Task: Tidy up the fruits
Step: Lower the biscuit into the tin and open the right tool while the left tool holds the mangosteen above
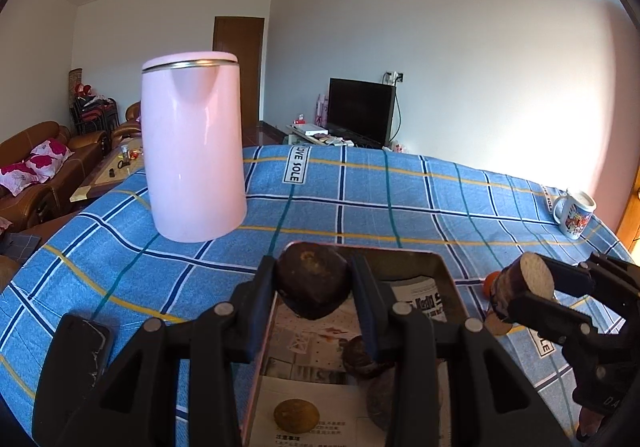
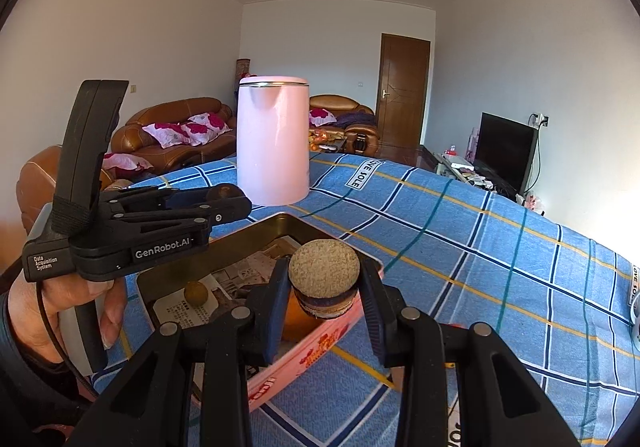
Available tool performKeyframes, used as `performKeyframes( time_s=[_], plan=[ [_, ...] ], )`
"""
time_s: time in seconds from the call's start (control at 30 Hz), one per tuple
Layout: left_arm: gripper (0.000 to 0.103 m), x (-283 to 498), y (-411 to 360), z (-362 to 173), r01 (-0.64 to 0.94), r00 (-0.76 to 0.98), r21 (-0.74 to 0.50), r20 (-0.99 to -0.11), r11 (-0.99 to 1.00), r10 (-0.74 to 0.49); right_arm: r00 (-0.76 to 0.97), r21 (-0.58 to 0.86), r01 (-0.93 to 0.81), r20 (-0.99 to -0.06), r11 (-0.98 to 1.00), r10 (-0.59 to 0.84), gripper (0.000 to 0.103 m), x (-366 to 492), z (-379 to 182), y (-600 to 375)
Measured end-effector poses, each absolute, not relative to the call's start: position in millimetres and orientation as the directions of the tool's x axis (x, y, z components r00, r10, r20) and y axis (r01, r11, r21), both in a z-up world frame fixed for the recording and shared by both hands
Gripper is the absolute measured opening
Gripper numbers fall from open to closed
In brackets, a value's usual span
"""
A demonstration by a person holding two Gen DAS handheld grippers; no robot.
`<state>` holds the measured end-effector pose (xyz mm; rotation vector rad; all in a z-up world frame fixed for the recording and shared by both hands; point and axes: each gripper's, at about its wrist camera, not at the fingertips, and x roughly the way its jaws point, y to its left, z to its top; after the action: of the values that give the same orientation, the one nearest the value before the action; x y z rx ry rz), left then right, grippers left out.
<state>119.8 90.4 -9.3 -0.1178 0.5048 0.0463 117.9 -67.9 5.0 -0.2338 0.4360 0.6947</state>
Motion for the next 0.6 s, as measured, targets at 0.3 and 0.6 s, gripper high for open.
performKeyframes(
  time_s=[0.3, 0.6],
  plan=[
    [0.039, 126.5, 101.6, -25.2, -0.079, 0.839, -0.116, -0.544, 0.99, 0.003, 0.633, -0.084, -0.691, -0.55, 0.718, 0.545, 0.037, 114.0, -14.7, -36.8],
    [0.04, 127.5, 101.1, -28.4, -0.091, 0.829, -0.102, -0.558, 0.991, 0.019, 0.596, -0.069, -0.69, -0.62, 0.721, 0.511, 0.037, 120.4, -27.8, -31.2]
  ],
)
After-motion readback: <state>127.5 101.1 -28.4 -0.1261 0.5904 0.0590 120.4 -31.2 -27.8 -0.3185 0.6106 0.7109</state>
